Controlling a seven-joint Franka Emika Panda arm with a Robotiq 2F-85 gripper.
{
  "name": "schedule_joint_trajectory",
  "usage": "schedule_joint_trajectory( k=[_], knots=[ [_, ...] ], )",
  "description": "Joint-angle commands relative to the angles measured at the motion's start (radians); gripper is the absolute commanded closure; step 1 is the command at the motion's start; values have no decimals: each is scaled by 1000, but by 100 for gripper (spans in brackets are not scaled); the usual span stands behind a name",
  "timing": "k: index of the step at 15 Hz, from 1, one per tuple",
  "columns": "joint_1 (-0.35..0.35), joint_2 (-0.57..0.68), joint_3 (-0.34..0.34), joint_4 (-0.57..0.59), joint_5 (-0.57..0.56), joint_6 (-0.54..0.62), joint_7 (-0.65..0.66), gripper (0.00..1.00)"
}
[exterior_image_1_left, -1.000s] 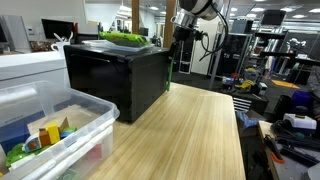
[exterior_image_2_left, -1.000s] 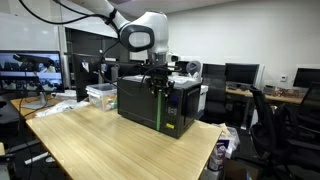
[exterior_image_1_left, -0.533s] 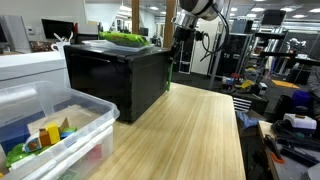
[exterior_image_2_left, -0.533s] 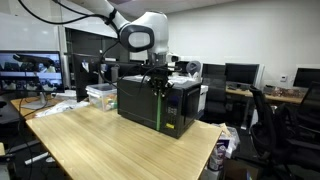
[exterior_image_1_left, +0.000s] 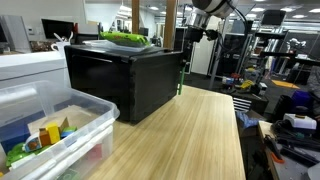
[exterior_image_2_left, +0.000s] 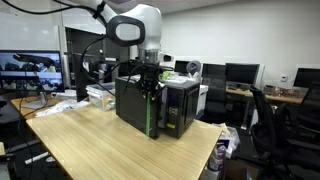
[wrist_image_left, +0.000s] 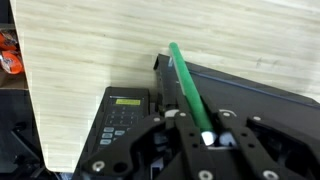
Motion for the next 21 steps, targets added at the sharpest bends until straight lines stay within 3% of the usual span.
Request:
schedule_joint_trajectory(
  k=[1, 8, 14, 18, 21],
  knots=[
    [7, -81, -50, -99, -70, -38, -22, 52],
    [32, -170, -89, -116, -92, -169, -4, 2],
    [86, -252, -90, -66, -48, -283, 60, 0],
    [120, -213, -92, -44, 10, -217, 140, 0],
    [128, -122, -97, -32, 126, -98, 158, 0]
  ],
)
